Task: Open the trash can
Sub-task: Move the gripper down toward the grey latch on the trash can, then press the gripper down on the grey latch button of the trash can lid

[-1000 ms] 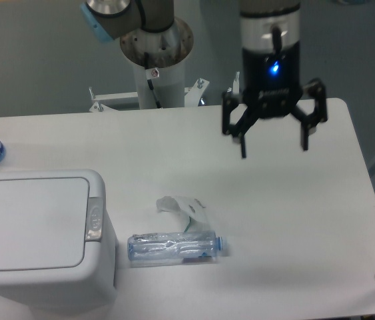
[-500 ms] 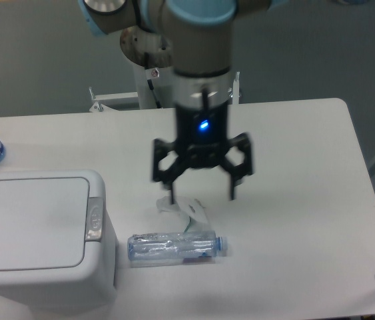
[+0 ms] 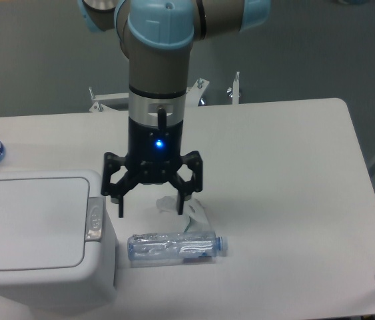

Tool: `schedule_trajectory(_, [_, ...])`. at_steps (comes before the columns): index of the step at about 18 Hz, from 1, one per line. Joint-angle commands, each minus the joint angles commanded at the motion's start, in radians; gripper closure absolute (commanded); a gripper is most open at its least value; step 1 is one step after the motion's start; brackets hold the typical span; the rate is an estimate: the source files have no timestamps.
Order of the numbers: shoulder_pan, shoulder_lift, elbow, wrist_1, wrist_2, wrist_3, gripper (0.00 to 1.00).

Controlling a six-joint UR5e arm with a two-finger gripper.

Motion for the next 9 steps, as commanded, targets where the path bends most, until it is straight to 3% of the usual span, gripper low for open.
schedule_trajectory(9, [-0.028, -0.023, -0.002, 0.000, 0.000, -0.005, 0.00])
